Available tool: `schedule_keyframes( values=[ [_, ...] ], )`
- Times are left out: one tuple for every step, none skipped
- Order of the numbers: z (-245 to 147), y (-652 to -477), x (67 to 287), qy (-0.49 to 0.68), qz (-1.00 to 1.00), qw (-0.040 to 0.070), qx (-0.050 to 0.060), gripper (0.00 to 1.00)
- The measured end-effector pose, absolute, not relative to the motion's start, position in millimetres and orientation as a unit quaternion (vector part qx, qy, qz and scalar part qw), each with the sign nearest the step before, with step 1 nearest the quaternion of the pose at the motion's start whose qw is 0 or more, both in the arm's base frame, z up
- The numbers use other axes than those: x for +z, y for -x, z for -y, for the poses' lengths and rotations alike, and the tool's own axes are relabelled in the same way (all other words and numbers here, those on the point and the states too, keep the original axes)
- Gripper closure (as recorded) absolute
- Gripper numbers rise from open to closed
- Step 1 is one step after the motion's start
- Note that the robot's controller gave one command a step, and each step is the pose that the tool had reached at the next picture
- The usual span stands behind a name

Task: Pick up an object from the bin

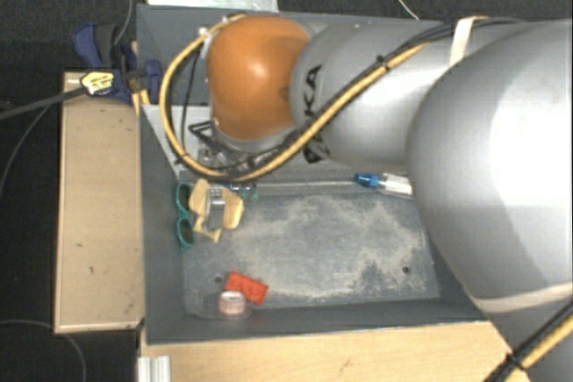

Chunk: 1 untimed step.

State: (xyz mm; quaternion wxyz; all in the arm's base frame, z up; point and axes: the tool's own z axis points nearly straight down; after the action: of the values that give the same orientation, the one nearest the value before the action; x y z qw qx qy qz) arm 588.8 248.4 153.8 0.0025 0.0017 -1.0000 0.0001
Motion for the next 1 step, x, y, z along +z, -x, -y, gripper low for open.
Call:
schedule_keyframes(
  values=[
    [-247.0,-591.0,159.3,0.002,1.0,-0.001,-0.001,0.0]
  ],
)
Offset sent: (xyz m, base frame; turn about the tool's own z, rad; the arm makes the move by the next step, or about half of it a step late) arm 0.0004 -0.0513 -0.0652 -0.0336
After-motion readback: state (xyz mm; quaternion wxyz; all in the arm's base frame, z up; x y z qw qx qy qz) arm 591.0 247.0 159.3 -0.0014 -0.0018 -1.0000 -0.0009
